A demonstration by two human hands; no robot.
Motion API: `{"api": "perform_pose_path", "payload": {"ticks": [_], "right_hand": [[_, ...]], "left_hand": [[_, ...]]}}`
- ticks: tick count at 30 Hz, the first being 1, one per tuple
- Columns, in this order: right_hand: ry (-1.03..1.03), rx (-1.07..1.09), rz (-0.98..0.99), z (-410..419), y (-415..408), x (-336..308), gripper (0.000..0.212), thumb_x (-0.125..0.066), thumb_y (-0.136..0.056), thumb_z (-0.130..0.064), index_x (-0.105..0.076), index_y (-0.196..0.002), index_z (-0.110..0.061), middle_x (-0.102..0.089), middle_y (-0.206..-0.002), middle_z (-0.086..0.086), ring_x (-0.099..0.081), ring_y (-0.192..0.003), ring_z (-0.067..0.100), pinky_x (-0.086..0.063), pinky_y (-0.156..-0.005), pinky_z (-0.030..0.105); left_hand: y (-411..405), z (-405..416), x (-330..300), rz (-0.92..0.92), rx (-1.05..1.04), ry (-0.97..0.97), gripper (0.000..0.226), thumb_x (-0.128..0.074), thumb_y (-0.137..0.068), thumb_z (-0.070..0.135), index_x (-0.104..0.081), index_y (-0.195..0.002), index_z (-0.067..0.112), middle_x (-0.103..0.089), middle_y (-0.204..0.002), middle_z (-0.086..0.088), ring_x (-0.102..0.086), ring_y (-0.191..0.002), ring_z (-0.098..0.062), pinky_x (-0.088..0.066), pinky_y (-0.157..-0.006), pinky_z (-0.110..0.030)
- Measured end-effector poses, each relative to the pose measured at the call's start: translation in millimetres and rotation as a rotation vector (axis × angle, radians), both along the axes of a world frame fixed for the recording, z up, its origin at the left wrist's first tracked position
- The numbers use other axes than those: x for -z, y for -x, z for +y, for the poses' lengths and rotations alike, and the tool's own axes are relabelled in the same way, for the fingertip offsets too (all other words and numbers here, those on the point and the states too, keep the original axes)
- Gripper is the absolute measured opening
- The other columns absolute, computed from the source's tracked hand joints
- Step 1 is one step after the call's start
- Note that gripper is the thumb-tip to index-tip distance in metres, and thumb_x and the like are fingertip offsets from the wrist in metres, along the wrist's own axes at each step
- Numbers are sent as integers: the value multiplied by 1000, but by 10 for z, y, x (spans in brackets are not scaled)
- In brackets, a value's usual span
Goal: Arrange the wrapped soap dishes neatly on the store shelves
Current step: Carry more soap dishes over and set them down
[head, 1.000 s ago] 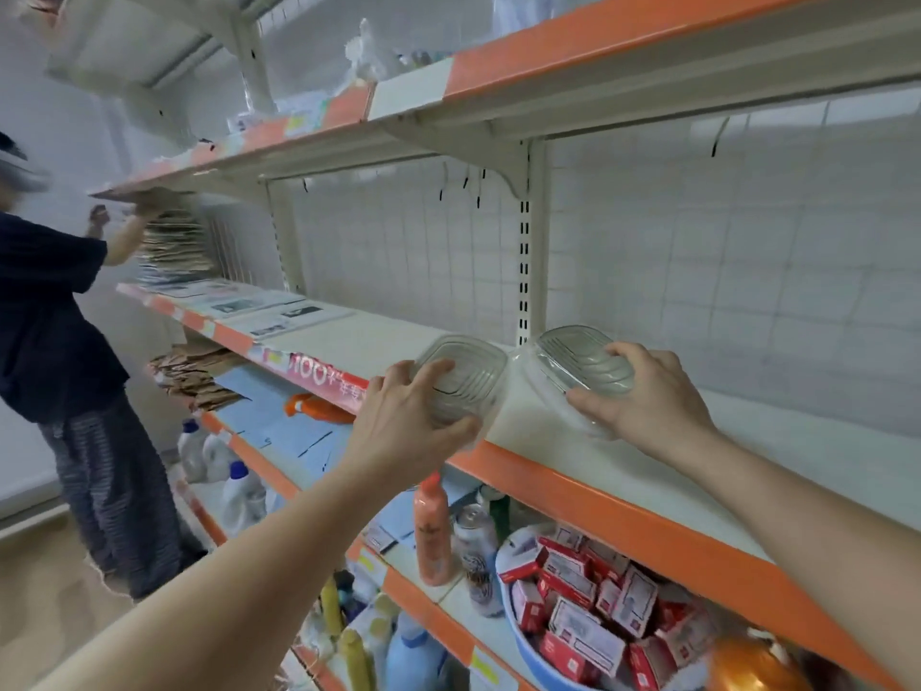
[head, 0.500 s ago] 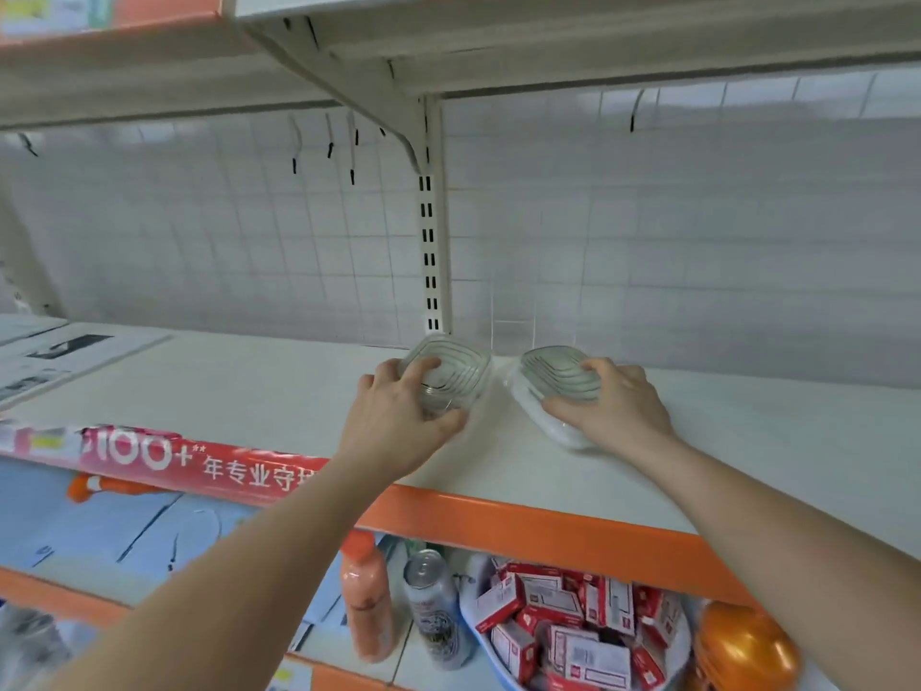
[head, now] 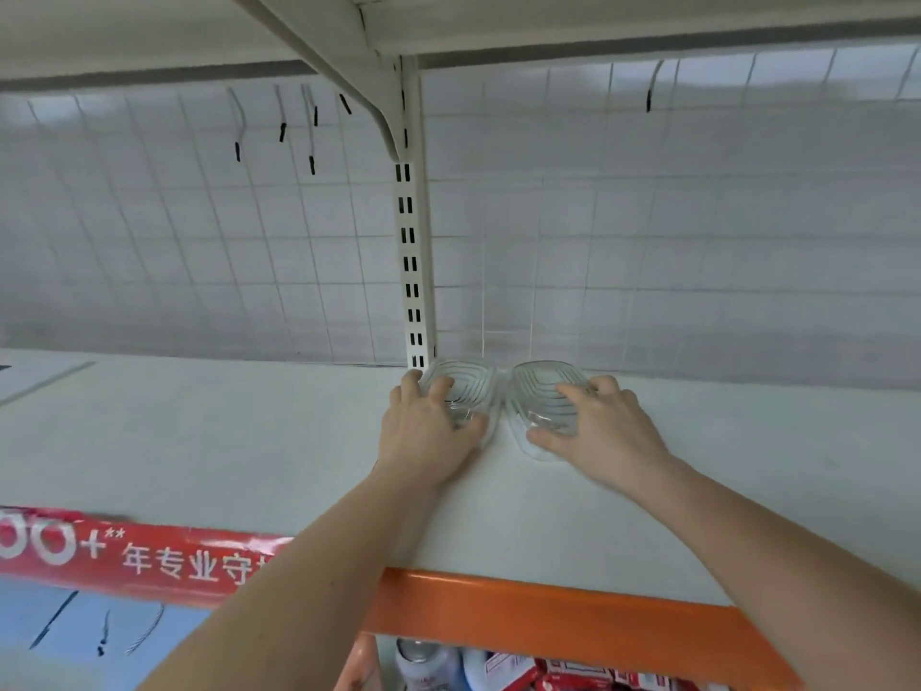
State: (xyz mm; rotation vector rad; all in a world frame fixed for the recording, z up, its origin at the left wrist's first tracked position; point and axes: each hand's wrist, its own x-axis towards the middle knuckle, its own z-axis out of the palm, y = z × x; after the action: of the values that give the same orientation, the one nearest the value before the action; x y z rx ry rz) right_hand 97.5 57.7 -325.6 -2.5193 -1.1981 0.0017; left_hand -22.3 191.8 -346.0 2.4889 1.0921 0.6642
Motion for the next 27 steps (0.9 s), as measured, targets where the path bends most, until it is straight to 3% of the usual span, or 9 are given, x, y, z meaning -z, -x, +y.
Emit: {"api": "perform_pose_path", "payload": {"ticks": [13, 17, 20, 23, 27], "right_hand": [[80, 96, -67, 598, -58, 31, 70, -39, -92, -56, -21, -148, -18, -26, -145, 13, -27, -131, 32, -31, -104, 38], [69, 115, -69, 679, -96, 42, 70, -40, -92, -56, -20, -148, -19, -25, -147, 12, -26, -132, 32, -30, -104, 38], [93, 103, 6, 637, -88, -2, 77, -42, -89, -62, -14, -150, -23, -10, -155, 10, -19, -138, 32, -24, -109, 41], [86, 121, 55, 485, -37, -92, 79, -40, -88, -65, -11, -150, -27, 2, -158, 4, -18, -141, 31, -22, -109, 44], [124, 190, -6, 112, -48, -251, 71, -41, -91, -58, -20, -148, -21, -18, -155, 5, -21, -140, 27, -24, -107, 44]], "left_hand": [[-293, 311, 73, 80, -31, -149, 61, -47, -87, 55, -38, -133, 15, -31, -140, -8, -28, -128, -26, -31, -100, -34], [-298, 354, 23, 106, -1, -97, 68, -50, -83, 61, -37, -133, 16, -30, -140, -8, -29, -129, -26, -30, -102, -35], [-250, 369, -83, 184, 33, -22, 80, -44, -79, 71, -34, -138, 17, -29, -142, -7, -26, -133, -26, -26, -107, -37], [-168, 330, -211, 247, 30, -98, 77, -38, -83, 70, -33, -140, 18, -31, -145, -9, -22, -137, -26, -20, -110, -38], [-122, 104, -375, 142, 139, -195, 66, -42, -90, 57, -34, -141, 17, -31, -147, -8, -22, -138, -26, -17, -111, -37]]}}
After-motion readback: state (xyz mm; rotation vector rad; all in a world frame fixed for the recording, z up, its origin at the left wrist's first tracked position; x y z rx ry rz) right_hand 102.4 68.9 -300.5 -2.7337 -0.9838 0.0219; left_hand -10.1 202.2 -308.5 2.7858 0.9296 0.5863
